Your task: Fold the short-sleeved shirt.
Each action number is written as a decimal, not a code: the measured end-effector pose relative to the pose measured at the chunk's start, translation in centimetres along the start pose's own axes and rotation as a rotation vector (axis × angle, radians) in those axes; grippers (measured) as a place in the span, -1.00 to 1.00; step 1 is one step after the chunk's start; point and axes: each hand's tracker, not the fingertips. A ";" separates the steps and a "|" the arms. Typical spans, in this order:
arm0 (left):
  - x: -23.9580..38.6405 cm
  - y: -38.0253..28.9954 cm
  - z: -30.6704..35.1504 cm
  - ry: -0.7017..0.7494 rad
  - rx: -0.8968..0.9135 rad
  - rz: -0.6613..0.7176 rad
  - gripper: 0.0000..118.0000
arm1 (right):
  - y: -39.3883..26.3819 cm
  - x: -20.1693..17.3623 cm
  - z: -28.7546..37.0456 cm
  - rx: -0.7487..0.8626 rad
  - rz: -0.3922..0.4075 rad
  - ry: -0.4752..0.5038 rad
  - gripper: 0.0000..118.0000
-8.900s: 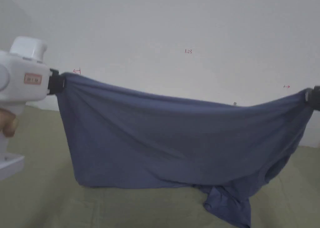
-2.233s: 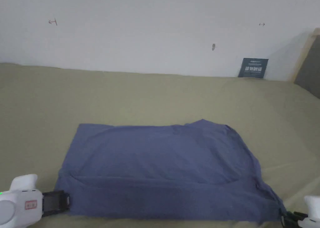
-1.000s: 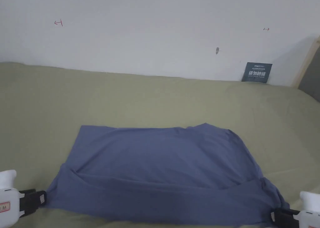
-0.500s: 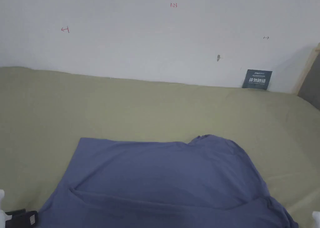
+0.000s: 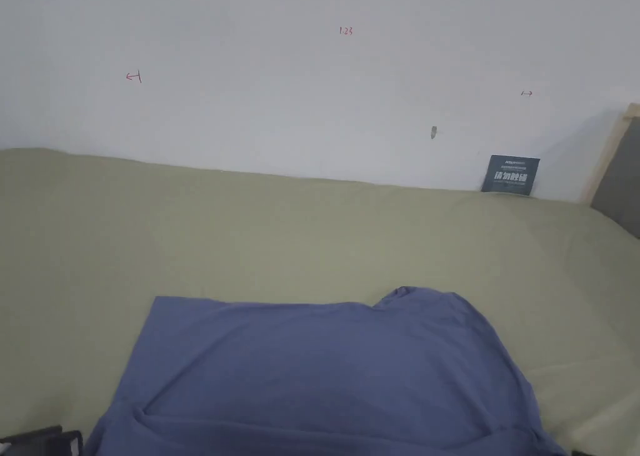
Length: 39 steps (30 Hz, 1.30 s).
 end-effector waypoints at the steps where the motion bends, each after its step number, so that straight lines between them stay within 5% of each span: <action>1: 0.6 0.9 0.4 0.020 0.027 -0.009 0.50 | 0.7 -0.5 0.2 0.005 0.013 -0.011 0.73; 3: 2.1 2.6 0.8 0.007 0.051 -0.039 0.38 | 2.5 -1.5 0.2 -0.001 0.037 -0.010 0.61; 6: 4.5 4.7 0.0 -0.043 0.068 -0.123 -0.68 | 4.5 -3.2 -0.7 -0.015 0.074 -0.010 -0.77; 9: 6.8 6.5 -2.1 -0.020 0.064 -0.201 -1.00 | 6.2 -4.0 -2.8 -0.057 0.095 -0.031 -0.84; 13: 8.3 9.7 -6.0 -0.096 0.032 -0.205 -1.00 | 8.6 -5.1 -5.4 -0.037 0.097 -0.011 -0.89; 18: 10.7 15.8 -14.3 0.043 -0.061 -0.300 -1.00 | 11.0 -7.0 -9.2 -0.057 0.137 -0.011 -0.89; 23: 10.5 21.4 -21.9 0.118 -0.178 -0.215 -0.42 | 13.1 -7.2 -12.0 -0.069 0.151 -0.008 -0.89; 25: 10.3 22.1 -24.2 0.117 -0.219 -0.209 0.53 | 13.7 -6.8 -12.7 -0.071 0.157 -0.005 -0.89; 26: 10.1 22.0 -25.2 0.096 -0.244 -0.216 0.72 | 14.2 -6.5 -13.1 -0.074 0.160 -0.006 -0.89; 30: 10.2 20.8 -27.0 0.160 -0.301 -0.231 0.67 | 16.6 -5.1 -15.3 -0.077 0.153 -0.033 -0.89; 32: 9.8 20.1 -26.1 0.176 -0.222 -0.243 0.46 | 18.6 -4.4 -17.0 -0.072 0.140 -0.045 -0.89; 33: 9.6 20.0 -25.5 0.168 -0.187 -0.228 0.31 | 19.6 -4.2 -17.9 -0.078 0.137 -0.048 -0.83; 36: 9.1 20.1 -24.8 0.112 -0.167 -0.229 -0.81 | 22.2 -3.9 -21.4 -0.174 0.147 -0.048 0.63; 37: 9.0 20.2 -24.8 0.066 -0.174 -0.241 -0.94 | 23.0 -4.0 -23.1 -0.208 0.155 -0.053 0.93; 39: 9.6 20.0 -24.7 0.104 -0.168 -0.272 -0.94 | 23.8 -4.2 -25.2 -0.238 0.180 0.010 0.86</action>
